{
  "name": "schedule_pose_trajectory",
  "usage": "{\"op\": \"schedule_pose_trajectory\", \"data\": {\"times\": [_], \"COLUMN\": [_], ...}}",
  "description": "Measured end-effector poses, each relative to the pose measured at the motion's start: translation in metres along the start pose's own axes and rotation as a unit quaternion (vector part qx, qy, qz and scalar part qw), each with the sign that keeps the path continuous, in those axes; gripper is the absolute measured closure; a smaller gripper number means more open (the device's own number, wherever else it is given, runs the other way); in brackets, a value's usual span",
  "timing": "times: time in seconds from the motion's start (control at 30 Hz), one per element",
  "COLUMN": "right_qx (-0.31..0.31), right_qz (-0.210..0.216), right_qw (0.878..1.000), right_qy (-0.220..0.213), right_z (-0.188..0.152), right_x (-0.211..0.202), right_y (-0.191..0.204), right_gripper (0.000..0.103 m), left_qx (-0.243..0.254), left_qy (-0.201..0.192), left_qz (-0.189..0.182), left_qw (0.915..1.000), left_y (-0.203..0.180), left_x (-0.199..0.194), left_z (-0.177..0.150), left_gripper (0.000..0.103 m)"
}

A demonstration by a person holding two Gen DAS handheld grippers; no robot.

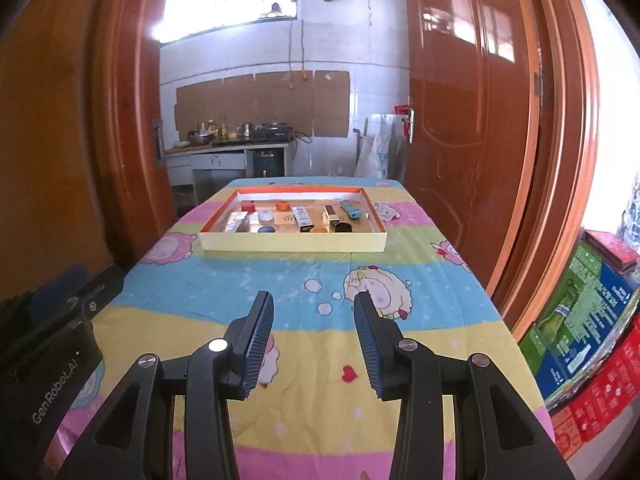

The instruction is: Organize rigid objects

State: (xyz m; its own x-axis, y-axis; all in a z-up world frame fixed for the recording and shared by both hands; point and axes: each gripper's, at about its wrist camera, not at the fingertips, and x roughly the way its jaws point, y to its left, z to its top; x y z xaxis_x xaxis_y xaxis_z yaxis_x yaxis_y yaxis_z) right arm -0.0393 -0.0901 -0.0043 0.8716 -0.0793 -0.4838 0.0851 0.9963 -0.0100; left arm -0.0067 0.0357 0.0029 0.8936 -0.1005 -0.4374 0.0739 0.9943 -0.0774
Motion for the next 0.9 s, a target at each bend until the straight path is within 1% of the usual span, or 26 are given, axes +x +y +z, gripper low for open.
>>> {"op": "schedule_pose_trajectory", "data": {"times": [0.1,0.33,0.57,0.73,0.9], "right_qx": [-0.001,0.001,-0.004,-0.005,-0.011], "right_qz": [-0.001,-0.01,-0.011,-0.006,-0.003], "right_qw": [1.0,1.0,1.0,1.0,1.0], "right_qy": [-0.009,-0.019,-0.028,-0.026,-0.024], "right_z": [-0.005,-0.013,-0.012,-0.013,-0.012], "right_x": [-0.013,-0.036,-0.043,-0.042,-0.041], "right_y": [0.001,-0.004,-0.003,-0.001,0.004], "right_gripper": [0.06,0.06,0.06,0.06,0.06], "left_qx": [0.008,0.016,0.017,0.013,0.011], "left_qy": [-0.006,-0.006,-0.014,-0.018,-0.017], "left_qz": [0.007,0.006,0.012,0.021,0.021], "left_qw": [0.9999,0.9998,0.9997,0.9995,0.9996], "left_y": [-0.002,-0.008,-0.008,-0.005,-0.004], "left_x": [-0.012,-0.024,-0.03,-0.031,-0.031], "left_z": [-0.006,-0.015,-0.013,-0.013,-0.014], "left_gripper": [0.067,0.067,0.067,0.067,0.067]}}
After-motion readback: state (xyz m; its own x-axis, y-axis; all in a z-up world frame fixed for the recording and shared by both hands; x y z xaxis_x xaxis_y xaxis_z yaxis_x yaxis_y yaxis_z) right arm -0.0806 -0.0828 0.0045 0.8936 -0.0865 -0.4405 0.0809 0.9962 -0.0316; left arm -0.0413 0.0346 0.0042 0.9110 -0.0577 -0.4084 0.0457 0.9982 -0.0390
